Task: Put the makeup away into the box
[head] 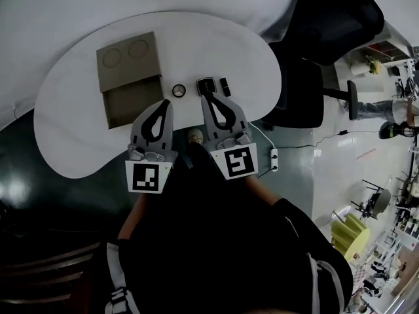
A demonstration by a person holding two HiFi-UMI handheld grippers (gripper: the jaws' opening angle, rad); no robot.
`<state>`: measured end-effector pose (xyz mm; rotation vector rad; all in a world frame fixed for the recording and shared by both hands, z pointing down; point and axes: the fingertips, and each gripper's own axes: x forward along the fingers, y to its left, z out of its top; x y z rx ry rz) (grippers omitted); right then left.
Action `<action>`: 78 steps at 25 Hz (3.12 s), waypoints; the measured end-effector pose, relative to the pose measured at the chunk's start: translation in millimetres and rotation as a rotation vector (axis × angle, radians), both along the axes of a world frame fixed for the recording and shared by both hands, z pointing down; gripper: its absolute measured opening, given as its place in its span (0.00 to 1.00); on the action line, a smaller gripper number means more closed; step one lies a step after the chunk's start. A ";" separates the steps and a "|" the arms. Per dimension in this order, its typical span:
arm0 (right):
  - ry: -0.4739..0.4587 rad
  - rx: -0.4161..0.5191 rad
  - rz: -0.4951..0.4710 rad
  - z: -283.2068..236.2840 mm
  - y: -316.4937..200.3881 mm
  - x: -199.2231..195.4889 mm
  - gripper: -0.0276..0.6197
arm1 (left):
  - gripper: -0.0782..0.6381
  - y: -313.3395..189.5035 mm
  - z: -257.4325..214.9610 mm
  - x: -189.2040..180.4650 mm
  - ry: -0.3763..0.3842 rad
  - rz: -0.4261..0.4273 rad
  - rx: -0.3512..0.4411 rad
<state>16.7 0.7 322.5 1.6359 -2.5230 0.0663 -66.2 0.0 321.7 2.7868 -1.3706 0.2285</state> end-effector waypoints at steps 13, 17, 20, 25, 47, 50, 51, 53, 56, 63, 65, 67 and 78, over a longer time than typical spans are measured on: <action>-0.008 -0.091 -0.069 42.4 -24.2 -3.3 0.08 | 0.27 -31.6 80.1 19.7 -0.070 0.049 -0.195; -0.013 -0.127 -0.062 58.8 -29.0 -5.6 0.08 | 0.28 -40.7 105.7 23.4 -0.107 0.074 -0.241; -0.017 -0.152 -0.051 70.5 -32.5 -7.2 0.08 | 0.31 -47.5 127.1 25.4 -0.149 0.097 -0.272; -0.022 -0.181 -0.033 86.1 -36.4 -6.0 0.08 | 0.35 -56.8 159.5 31.3 -0.240 0.146 -0.296; -0.044 -0.241 -0.015 111.5 -58.8 1.9 0.08 | 0.46 -70.0 251.9 37.2 -0.606 0.183 -0.606; -0.047 -0.241 -0.017 112.2 -61.6 3.1 0.08 | 0.46 -71.8 259.7 36.7 -0.639 0.186 -0.638; -0.047 -0.240 -0.019 112.3 -62.1 3.5 0.08 | 0.46 -72.0 262.0 36.5 -0.649 0.189 -0.649; -0.049 -0.242 -0.020 113.0 -62.8 3.9 0.08 | 0.46 -71.9 264.7 36.1 -0.669 0.197 -0.662; -0.052 -0.245 -0.016 112.7 -63.1 4.2 0.08 | 0.44 -71.5 265.8 34.3 -0.700 0.201 -0.662; -0.052 -0.235 -0.009 109.6 -63.6 4.1 0.08 | 0.41 -70.4 265.7 34.1 -0.709 0.233 -0.680; -0.049 -0.231 -0.009 109.1 -62.5 3.3 0.08 | 0.41 -69.5 265.3 34.4 -0.704 0.240 -0.675; -0.048 -0.230 -0.007 107.9 -61.2 2.7 0.08 | 0.41 -69.9 262.4 33.9 -0.697 0.236 -0.661; -0.034 -0.216 -0.005 102.4 -55.5 -4.2 0.08 | 0.41 -73.5 226.0 32.8 -0.651 0.216 -0.567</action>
